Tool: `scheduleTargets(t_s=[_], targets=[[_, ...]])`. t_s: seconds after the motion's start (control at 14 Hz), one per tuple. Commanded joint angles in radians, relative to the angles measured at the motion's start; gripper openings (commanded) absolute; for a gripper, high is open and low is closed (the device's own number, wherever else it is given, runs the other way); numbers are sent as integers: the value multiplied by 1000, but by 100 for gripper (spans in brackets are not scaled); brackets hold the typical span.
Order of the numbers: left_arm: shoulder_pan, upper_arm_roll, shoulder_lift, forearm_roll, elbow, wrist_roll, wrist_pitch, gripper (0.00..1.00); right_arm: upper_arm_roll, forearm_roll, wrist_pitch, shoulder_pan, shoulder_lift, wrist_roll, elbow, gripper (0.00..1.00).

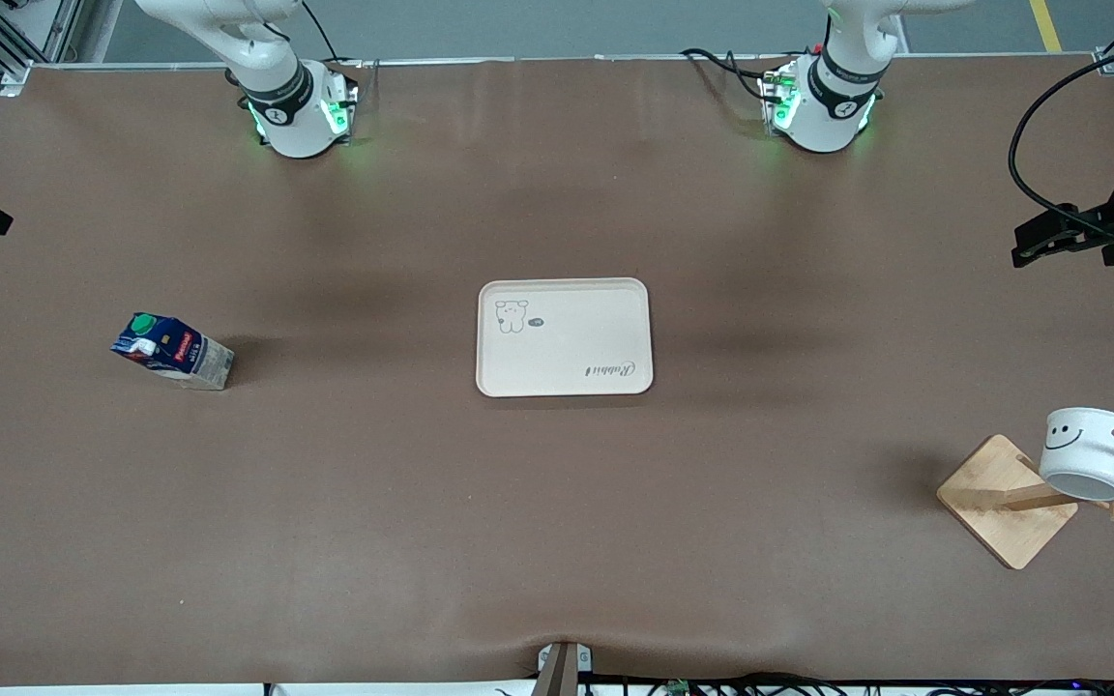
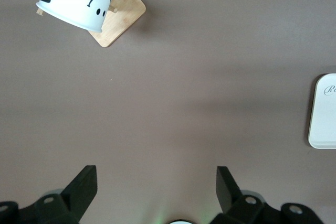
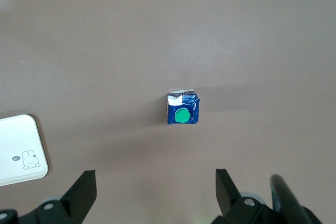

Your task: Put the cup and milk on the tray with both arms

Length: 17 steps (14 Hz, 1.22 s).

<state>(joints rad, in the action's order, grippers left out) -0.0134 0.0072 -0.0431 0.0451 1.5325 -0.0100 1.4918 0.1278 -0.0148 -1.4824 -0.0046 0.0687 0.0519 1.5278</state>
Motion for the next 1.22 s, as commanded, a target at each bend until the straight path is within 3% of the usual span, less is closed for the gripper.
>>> scheduleTargets(t_s=[0.0,0.79,1.15], targets=[[0,-3,-9,16,-22,-8,-15,100,-7,9,-2,-11,-3,6,-8,100],[3,0,-27,21,-19,5,-13,100,-7,9,-2,-11,-3,6,-8,100],[30,-4,-17,19,23,123,54,100,-7,9,-2,-11,-3,8,-8,100]])
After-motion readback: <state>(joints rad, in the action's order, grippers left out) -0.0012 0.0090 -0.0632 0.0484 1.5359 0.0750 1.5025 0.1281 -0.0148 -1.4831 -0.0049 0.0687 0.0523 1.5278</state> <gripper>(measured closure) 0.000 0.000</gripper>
